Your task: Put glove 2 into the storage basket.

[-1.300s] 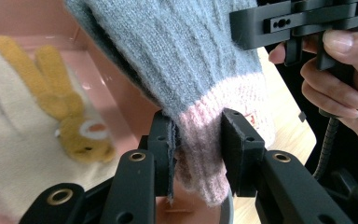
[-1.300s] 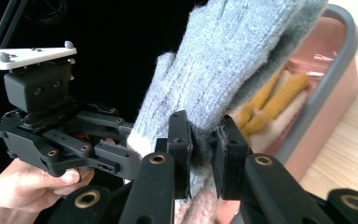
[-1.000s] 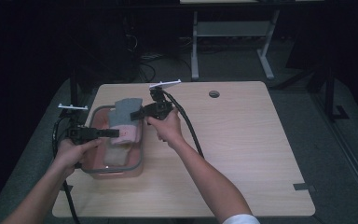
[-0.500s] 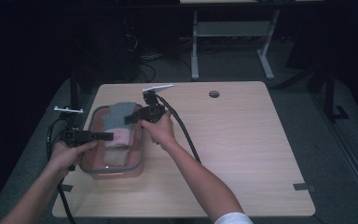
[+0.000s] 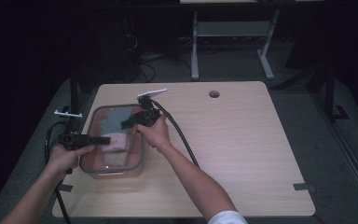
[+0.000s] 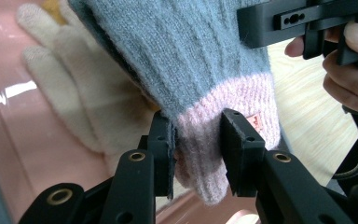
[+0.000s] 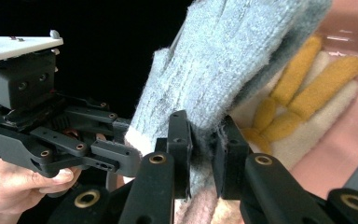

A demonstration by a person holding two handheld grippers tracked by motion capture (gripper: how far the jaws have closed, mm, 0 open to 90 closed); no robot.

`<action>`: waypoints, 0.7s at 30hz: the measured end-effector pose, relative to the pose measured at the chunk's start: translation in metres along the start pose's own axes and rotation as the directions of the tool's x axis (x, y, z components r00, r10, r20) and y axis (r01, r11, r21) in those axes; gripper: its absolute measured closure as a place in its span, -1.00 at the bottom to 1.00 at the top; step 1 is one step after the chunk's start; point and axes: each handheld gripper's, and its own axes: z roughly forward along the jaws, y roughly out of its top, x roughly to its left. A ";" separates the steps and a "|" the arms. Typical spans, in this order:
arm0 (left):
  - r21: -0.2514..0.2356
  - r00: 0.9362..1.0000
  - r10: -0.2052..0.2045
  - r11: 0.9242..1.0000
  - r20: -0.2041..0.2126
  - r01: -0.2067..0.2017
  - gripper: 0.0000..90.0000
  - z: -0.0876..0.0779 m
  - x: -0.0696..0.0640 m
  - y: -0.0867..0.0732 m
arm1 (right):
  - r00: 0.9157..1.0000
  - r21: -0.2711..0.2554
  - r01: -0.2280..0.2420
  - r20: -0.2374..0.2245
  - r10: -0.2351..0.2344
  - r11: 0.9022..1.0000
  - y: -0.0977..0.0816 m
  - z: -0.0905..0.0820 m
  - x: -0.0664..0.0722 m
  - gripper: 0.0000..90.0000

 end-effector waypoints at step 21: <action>0.076 0.992 0.032 0.997 -0.120 -0.023 0.48 0.015 0.007 -0.013 | 0.993 0.087 0.050 0.107 -0.059 0.995 -0.009 0.024 -0.002 0.71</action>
